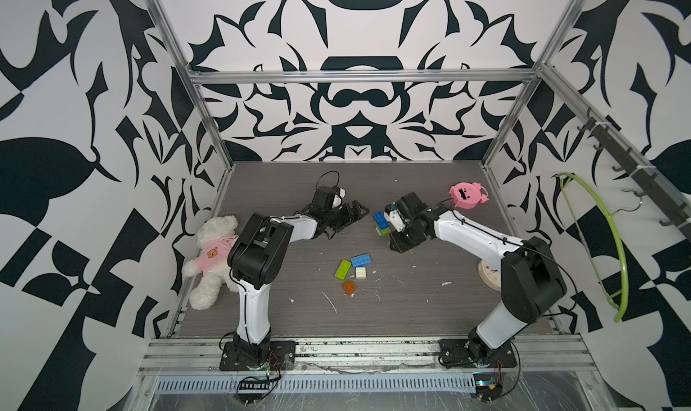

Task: Assemble a heart with lego
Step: Pick up the lego brick from the center of the board, then assemble the lego brick with the lego brick.

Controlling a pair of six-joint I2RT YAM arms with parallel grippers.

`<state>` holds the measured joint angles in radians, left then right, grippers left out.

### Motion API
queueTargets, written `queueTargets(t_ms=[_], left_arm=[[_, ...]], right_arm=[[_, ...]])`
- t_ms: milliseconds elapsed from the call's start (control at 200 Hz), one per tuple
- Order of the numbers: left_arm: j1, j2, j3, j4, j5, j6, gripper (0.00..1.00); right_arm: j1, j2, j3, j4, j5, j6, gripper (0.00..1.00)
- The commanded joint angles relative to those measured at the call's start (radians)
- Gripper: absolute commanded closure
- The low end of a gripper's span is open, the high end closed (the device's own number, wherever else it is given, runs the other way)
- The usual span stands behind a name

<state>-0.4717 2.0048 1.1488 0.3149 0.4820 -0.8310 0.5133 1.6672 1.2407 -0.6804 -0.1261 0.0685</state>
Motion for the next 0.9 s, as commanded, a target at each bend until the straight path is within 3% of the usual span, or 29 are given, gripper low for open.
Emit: queueTargets(t_ms=[0,150,215,460,650,895], left_arm=[[-0.008,0.045,0.059,-0.047,0.045,0.021,0.06],[-0.03,0.116,0.119,-0.033,0.107,0.024,0.14],[-0.037,0.137,0.139,-0.021,0.127,0.021,0.23],[-0.04,0.164,0.19,-0.045,0.117,0.046,0.26],[-0.044,0.187,0.215,-0.042,0.143,0.045,0.45],[-0.048,0.187,0.212,-0.039,0.14,0.05,0.46]], right_arm=[[-0.004,0.057,0.123,-0.064,0.011,-0.036,0.83],[-0.012,0.134,0.225,-0.095,0.004,-0.045,0.84],[-0.012,0.162,0.246,-0.104,0.003,-0.048,0.85],[-0.021,0.19,0.261,-0.123,0.03,-0.051,0.85],[-0.032,0.21,0.278,-0.137,0.021,-0.049,0.85],[-0.036,0.261,0.321,-0.148,0.002,-0.052,0.85]])
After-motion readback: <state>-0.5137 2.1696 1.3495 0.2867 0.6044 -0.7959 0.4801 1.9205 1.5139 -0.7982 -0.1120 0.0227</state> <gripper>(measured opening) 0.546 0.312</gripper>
